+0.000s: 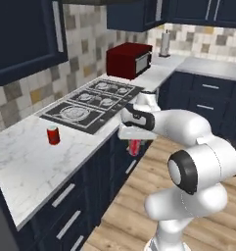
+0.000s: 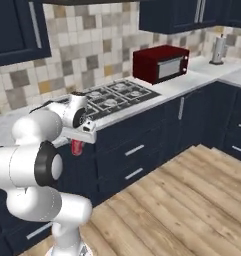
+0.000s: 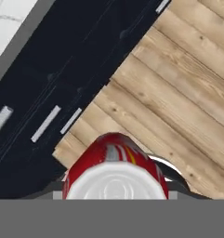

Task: Four empty soda cans are scattered around the kitchen. Gather all the cans and cluster them next to the stove for recycling.

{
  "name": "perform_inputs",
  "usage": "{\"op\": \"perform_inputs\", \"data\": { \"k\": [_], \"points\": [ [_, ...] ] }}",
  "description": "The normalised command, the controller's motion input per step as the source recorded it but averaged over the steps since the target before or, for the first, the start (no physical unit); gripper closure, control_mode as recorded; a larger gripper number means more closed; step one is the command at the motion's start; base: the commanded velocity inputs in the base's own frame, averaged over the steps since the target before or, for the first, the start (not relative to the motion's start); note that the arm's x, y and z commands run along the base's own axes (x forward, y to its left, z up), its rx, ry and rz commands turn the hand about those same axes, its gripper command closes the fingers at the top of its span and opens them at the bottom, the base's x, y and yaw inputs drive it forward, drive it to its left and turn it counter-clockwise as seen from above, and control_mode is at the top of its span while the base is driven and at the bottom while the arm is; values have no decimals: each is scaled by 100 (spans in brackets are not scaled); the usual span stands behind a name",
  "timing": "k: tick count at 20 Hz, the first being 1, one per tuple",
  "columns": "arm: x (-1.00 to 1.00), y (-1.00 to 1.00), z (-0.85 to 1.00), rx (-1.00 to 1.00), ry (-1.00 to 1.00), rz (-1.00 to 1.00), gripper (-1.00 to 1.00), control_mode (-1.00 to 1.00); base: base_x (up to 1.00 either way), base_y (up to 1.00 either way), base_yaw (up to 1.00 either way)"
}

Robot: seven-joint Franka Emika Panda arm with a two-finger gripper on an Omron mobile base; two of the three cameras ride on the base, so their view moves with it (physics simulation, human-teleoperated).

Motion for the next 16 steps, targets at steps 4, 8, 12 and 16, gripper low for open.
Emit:
{"op": "perform_inputs", "data": {
  "k": [4,8,12,16],
  "points": [
    [0,0,0,0,0,0,100,100,21,5,76],
    [0,0,0,0,0,0,100,100,33,8,61],
    [0,0,0,0,0,0,100,100,55,6,40],
    [0,0,0,0,0,0,100,100,71,0,29]
  ]
}}
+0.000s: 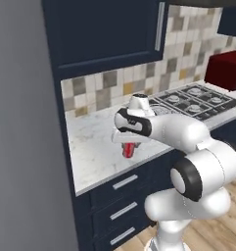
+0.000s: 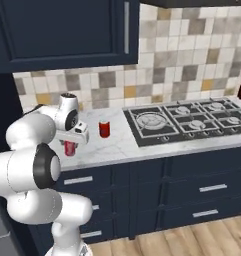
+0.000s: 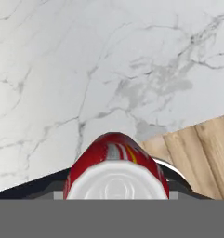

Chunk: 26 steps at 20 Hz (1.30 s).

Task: Four empty soda cans are scattered around the kitchen. Gather all the cans and cluster them next to the stove for recycling.

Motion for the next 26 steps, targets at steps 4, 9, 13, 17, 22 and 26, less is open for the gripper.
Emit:
{"op": "perform_inputs", "data": {
  "k": [4,9,13,17,22,26],
  "points": [
    [0,0,0,0,0,0,100,100,74,-1,25],
    [0,0,0,0,0,0,100,100,51,-19,21],
    [0,0,0,0,0,0,100,100,17,-26,13],
    [0,0,0,0,0,0,100,100,14,-7,3],
    [0,0,0,0,0,0,100,100,0,0,0],
    [0,0,0,0,0,0,100,100,0,0,0]
  ]
}}
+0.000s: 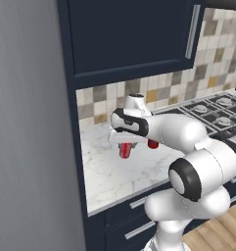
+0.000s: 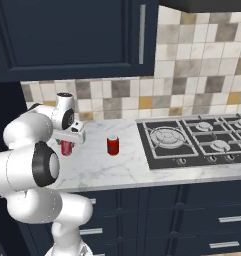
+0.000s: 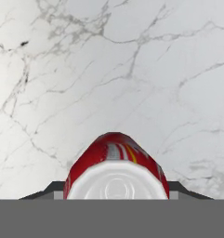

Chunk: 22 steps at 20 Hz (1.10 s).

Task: Four empty soda cans are scattered around the kitchen. Gather all the cans and cluster them next to the stove for recycling.

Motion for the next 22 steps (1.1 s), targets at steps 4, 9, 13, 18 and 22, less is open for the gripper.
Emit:
{"op": "perform_inputs", "data": {
  "k": [4,9,13,18,22],
  "points": [
    [13,-2,0,0,0,0,100,-100,2,0,0],
    [36,-7,-5,-8,-8,0,100,-100,0,0,0],
    [30,-13,-8,-22,-5,0,100,-100,0,0,0],
    [21,-24,-12,-6,0,0,100,-100,0,0,0],
    [11,-25,-15,0,-2,0,100,-100,0,0,0]
  ]
}}
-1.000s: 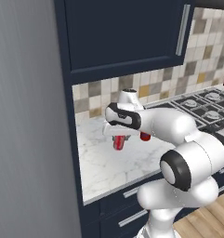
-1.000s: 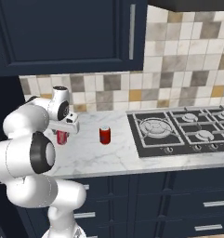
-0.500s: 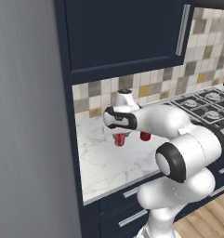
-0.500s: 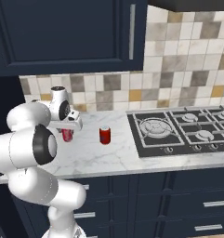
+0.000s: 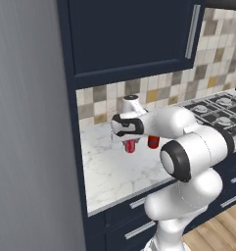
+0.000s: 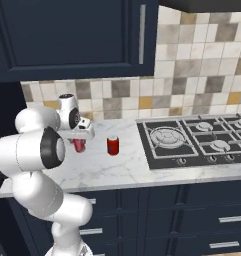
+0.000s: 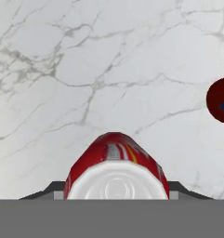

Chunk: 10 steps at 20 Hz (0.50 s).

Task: Four empty soda cans are scattered around the kitchen. Gather all the cans and cluster them next to the stove for recycling.

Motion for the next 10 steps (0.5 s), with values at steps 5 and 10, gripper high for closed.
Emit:
{"op": "perform_inputs", "data": {
  "k": [5,10],
  "points": [
    [10,-24,-17,0,-10,0,100,-100,0,0,0],
    [11,-22,-17,0,-11,0,100,-100,0,0,0]
  ]
}}
